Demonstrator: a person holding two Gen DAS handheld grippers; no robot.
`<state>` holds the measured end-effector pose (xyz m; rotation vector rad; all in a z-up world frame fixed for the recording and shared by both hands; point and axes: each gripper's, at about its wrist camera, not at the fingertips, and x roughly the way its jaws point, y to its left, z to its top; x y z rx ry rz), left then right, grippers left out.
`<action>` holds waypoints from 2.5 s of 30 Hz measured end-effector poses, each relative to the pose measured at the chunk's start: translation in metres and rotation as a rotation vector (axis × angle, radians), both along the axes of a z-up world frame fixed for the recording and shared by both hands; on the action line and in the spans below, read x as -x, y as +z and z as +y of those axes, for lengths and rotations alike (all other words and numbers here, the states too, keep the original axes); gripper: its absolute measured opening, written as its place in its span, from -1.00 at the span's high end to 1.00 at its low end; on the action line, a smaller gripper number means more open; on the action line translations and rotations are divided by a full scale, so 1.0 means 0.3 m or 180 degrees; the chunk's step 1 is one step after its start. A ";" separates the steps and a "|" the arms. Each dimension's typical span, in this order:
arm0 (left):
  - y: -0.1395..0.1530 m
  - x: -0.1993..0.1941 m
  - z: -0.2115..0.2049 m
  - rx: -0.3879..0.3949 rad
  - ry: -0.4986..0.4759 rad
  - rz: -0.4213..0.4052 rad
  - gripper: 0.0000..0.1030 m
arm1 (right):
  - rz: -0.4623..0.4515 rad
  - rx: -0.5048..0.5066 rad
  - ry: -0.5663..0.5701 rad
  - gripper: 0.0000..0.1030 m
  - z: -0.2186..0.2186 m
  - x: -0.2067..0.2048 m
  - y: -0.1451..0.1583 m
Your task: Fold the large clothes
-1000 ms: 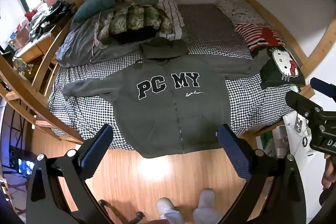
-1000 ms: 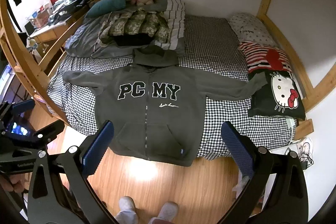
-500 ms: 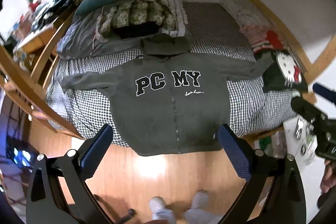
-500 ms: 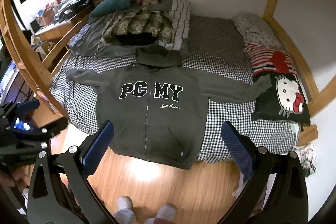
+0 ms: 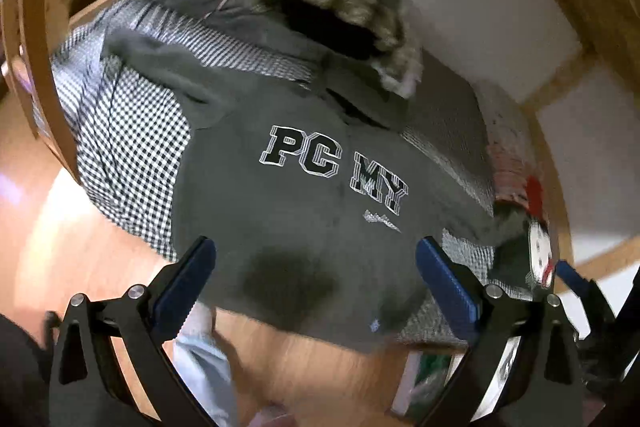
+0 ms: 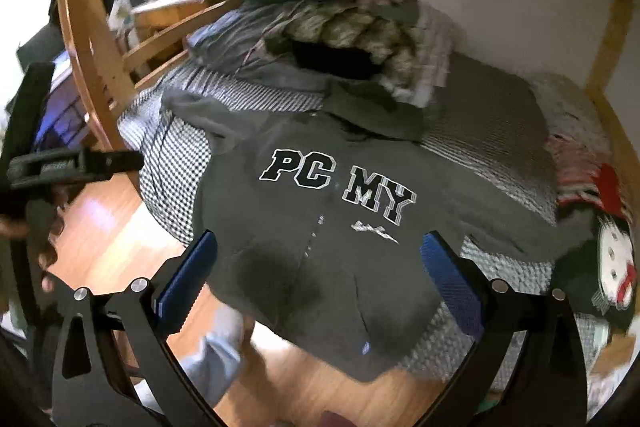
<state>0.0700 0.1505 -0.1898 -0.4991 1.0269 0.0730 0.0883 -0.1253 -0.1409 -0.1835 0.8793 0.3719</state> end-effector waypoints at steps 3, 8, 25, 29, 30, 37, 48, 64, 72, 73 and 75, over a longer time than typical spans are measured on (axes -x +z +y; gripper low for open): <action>-0.195 -0.125 0.206 0.0213 0.0250 0.0026 -0.91 | -0.0066 0.0079 0.0280 -0.95 0.162 -0.125 -0.108; -0.490 -0.406 0.595 0.0680 0.0460 0.0012 -0.91 | -0.0113 0.0201 0.0898 -0.89 0.576 -0.413 -0.361; -0.887 -0.943 1.495 0.1876 0.1924 -0.0595 -0.91 | -0.0113 0.0381 0.2238 -0.50 1.541 -0.875 -0.831; -0.846 -1.041 1.619 0.1863 0.2044 -0.0713 -0.78 | -0.0254 0.0631 0.2488 -0.14 1.682 -0.919 -0.863; -0.838 -1.061 1.637 0.1835 0.2084 -0.0698 -0.35 | -0.0241 0.0659 0.2545 0.14 1.711 -0.928 -0.876; -0.892 -1.106 1.703 0.1956 0.2168 -0.0378 0.81 | -0.0752 0.1150 0.2708 0.25 1.914 -0.933 -0.970; -0.686 -1.163 1.653 0.1397 0.1467 -0.0562 0.82 | -0.1038 0.1137 0.2400 0.88 1.851 -1.008 -0.964; -0.116 -1.232 0.736 -0.0251 -0.0667 -0.1144 0.82 | -0.0493 -0.0257 0.0107 -0.48 0.864 -0.907 -0.647; -0.393 -1.119 -0.090 -0.0389 -0.2017 -0.0746 0.81 | -0.0503 0.0049 -0.1440 -0.57 0.084 -0.817 -0.588; -0.474 -1.099 -0.184 -0.0393 -0.2159 -0.0583 0.74 | -0.0540 0.0061 -0.1515 -0.62 0.043 -0.811 -0.587; -0.645 -1.039 -0.372 -0.0542 -0.2460 -0.0202 0.70 | -0.0549 0.0020 -0.1631 -0.71 -0.039 -0.808 -0.592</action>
